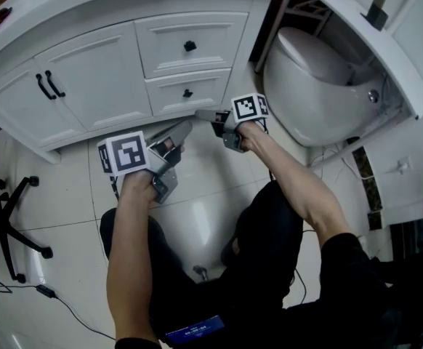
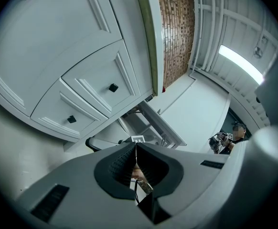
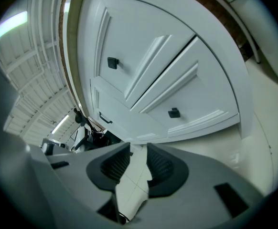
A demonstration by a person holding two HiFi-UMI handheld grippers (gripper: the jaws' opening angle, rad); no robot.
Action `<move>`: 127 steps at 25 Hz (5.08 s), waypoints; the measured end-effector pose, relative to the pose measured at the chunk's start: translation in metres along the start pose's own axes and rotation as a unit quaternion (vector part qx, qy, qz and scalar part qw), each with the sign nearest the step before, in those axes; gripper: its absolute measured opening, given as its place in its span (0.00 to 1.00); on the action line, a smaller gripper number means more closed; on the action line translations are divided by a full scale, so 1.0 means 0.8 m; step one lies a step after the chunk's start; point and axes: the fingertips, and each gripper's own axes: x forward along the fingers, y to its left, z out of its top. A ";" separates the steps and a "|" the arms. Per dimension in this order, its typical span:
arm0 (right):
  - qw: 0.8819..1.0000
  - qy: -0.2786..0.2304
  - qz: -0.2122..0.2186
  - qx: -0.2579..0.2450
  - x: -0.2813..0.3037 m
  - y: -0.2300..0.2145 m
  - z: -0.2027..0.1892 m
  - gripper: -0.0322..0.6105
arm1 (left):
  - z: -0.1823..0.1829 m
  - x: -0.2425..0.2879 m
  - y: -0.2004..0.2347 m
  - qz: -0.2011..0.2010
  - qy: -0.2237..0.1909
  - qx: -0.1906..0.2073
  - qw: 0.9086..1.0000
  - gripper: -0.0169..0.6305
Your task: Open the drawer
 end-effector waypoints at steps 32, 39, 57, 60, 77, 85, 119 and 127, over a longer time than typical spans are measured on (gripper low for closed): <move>0.987 -0.078 0.009 0.141 0.078 -0.139 0.081 0.42 | 0.064 0.000 0.084 0.056 -0.014 0.008 0.998 0.01; 0.983 -0.081 0.016 0.163 0.091 -0.145 0.080 0.40 | 0.068 -0.001 0.091 0.054 -0.020 -0.002 0.998 0.01; 0.985 -0.083 0.013 0.152 0.098 -0.146 0.084 0.42 | 0.069 0.005 0.088 0.054 -0.013 0.011 0.998 0.01; 0.982 -0.090 0.019 0.163 0.100 -0.145 0.086 0.40 | 0.069 0.005 0.088 0.057 -0.012 0.013 0.998 0.01; 0.979 -0.091 0.048 0.174 0.099 -0.140 0.090 0.29 | 0.064 0.013 0.090 0.056 -0.003 0.012 0.998 0.01; 0.981 -0.081 0.050 0.167 0.100 -0.136 0.090 0.29 | 0.063 0.016 0.089 0.056 -0.001 0.011 0.998 0.01; 0.989 -0.036 0.018 0.144 0.079 -0.113 0.039 0.29 | 0.030 0.006 0.044 0.046 0.002 0.019 0.999 0.01; 0.990 -0.024 0.006 0.139 0.074 -0.109 0.026 0.29 | 0.020 0.004 0.030 0.046 0.008 0.027 0.999 0.01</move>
